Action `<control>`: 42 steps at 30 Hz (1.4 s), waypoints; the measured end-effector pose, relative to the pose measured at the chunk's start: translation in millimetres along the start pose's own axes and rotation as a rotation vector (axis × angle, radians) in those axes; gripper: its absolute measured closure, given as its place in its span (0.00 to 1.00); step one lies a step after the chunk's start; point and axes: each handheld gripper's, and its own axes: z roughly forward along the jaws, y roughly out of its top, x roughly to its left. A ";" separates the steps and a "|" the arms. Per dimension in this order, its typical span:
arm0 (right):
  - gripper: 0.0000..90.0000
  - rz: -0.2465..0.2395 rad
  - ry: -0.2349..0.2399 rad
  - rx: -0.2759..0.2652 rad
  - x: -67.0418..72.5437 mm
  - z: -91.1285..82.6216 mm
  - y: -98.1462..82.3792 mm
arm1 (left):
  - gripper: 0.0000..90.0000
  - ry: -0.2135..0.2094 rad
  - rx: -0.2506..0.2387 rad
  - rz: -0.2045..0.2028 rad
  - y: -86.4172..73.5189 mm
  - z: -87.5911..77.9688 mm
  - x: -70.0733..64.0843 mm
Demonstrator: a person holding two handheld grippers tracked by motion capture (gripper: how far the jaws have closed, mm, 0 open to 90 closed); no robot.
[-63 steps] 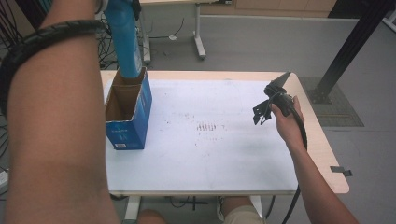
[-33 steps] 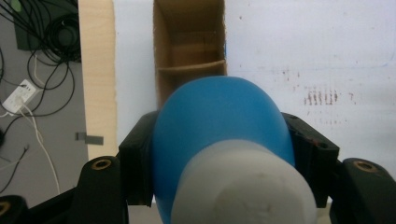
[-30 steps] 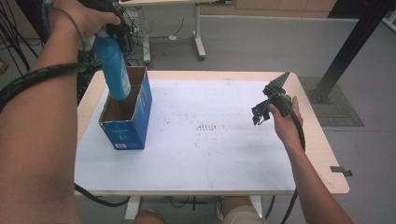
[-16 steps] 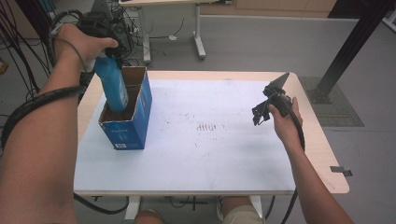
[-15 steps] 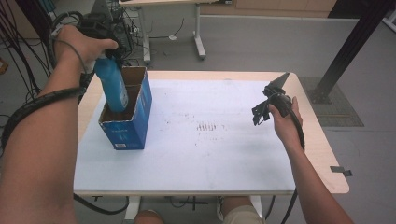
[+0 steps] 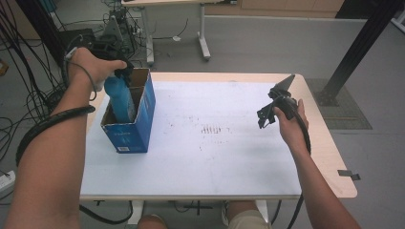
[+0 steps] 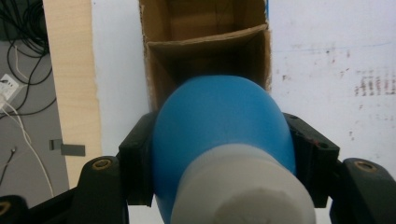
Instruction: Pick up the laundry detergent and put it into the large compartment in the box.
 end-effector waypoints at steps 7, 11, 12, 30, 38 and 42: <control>0.05 0.009 -0.001 0.007 -2.6 4.6 1.3 | 0.42 -0.006 0.019 0.024 2.3 25.8 -4.8; 0.05 0.012 0.001 0.012 -4.5 7.2 2.0 | 0.42 0.006 0.033 0.034 4.9 38.5 -9.7; 0.05 0.014 0.001 0.012 -5.1 7.9 1.9 | 0.42 0.007 0.036 0.035 5.4 41.5 -10.0; 0.05 0.034 -0.001 0.019 -16.4 16.2 1.9 | 0.41 0.020 0.087 0.059 9.2 79.1 -4.5; 0.05 0.038 -0.007 0.024 -16.5 19.0 3.3 | 0.41 0.014 0.086 0.079 6.5 88.3 -0.6; 0.05 0.035 -0.006 0.025 -14.5 19.3 4.7 | 0.41 0.011 0.086 0.084 6.9 89.0 -0.2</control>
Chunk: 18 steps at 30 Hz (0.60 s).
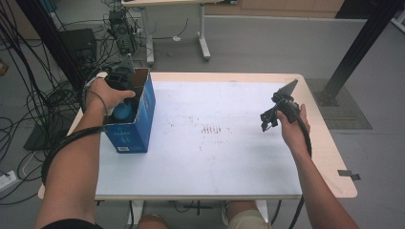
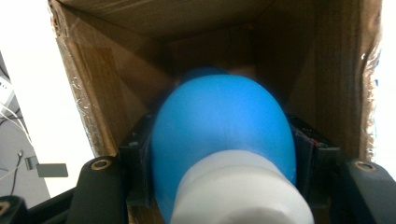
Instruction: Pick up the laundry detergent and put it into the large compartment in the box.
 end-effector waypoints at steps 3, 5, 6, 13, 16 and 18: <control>0.05 -0.001 0.001 0.001 1.9 0.1 1.0 | 0.41 -0.003 0.001 -0.001 0.2 0.3 0.6; 0.05 -0.004 0.001 0.001 2.6 0.2 1.5 | 0.41 -0.003 0.000 0.000 -0.1 0.4 0.6; 0.05 -0.007 0.001 -0.002 3.1 0.4 1.2 | 0.41 -0.003 -0.001 0.000 -0.3 0.4 0.6; 0.05 -0.013 0.003 -0.001 5.0 -0.3 1.7 | 0.41 -0.002 -0.005 0.002 -1.5 0.5 0.3; 0.05 -0.014 0.001 -0.001 5.5 -0.3 1.3 | 0.41 0.000 -0.006 0.001 -2.3 0.6 -0.1; 0.05 -0.016 0.001 0.000 5.4 0.1 0.8 | 0.41 0.001 -0.006 0.000 -2.5 0.5 0.0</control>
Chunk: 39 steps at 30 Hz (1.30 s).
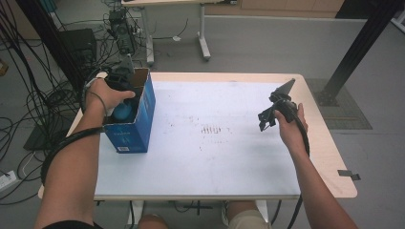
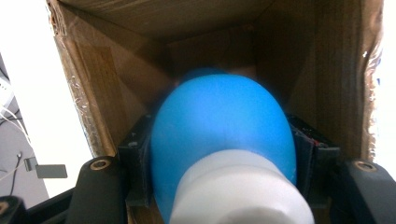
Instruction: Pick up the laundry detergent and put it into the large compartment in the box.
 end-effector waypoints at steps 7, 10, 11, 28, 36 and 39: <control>0.05 0.002 -0.003 0.000 -1.8 -1.0 -1.6 | 0.41 0.003 -0.003 0.000 -1.2 0.0 -1.4; 0.05 0.003 -0.005 -0.001 -2.8 -2.2 -1.7 | 0.41 0.006 -0.004 0.001 -1.1 0.0 -2.5; 0.05 0.003 -0.004 -0.003 -3.2 -2.6 -2.1 | 0.41 0.007 -0.005 0.001 -1.2 0.0 -2.9; 0.05 0.008 -0.001 -0.006 -7.1 -4.3 -3.0 | 0.41 0.013 -0.009 0.000 -1.3 0.2 -5.6; 0.05 0.010 -0.002 -0.009 -8.4 -5.0 -3.3 | 0.41 0.015 -0.012 0.001 -1.4 0.3 -6.8; 0.05 0.010 0.000 -0.010 -9.0 -4.0 -3.7 | 0.41 0.015 -0.012 0.002 -1.6 0.3 -6.6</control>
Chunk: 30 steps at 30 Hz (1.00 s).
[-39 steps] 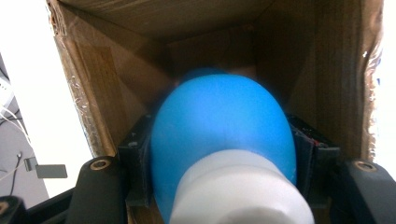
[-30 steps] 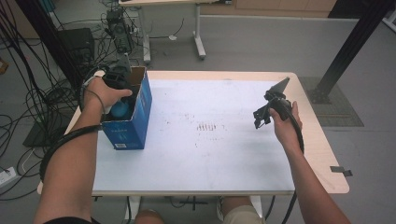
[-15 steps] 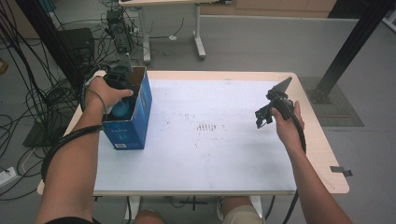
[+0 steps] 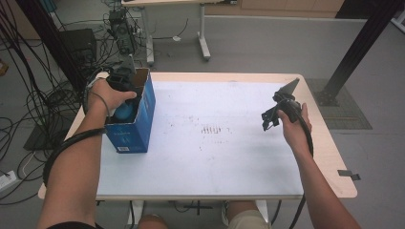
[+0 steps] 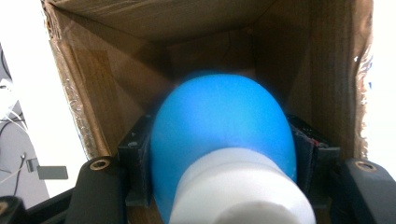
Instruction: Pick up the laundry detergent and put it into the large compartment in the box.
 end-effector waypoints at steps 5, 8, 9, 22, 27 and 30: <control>0.05 0.003 0.002 0.002 -0.3 0.5 -0.1 | 0.41 0.001 -0.001 -0.002 -0.6 -0.2 0.0; 0.05 0.000 0.001 0.002 -0.9 0.2 -0.1 | 0.41 0.000 0.001 -0.002 -0.5 -0.2 0.3; 0.05 0.002 0.002 0.000 -1.4 0.1 -0.4 | 0.41 0.001 0.001 -0.004 -0.5 -0.2 0.3; 0.05 0.008 0.006 0.000 -4.5 0.1 -0.8 | 0.41 0.006 0.000 -0.001 0.9 0.2 -2.1; 0.05 0.008 0.007 -0.002 -3.9 0.2 -1.0 | 0.41 0.004 -0.006 -0.009 -1.1 0.3 -0.9; 0.05 0.008 0.008 -0.002 -3.3 -0.2 -1.0 | 0.41 0.004 -0.003 -0.007 -1.0 0.0 -0.6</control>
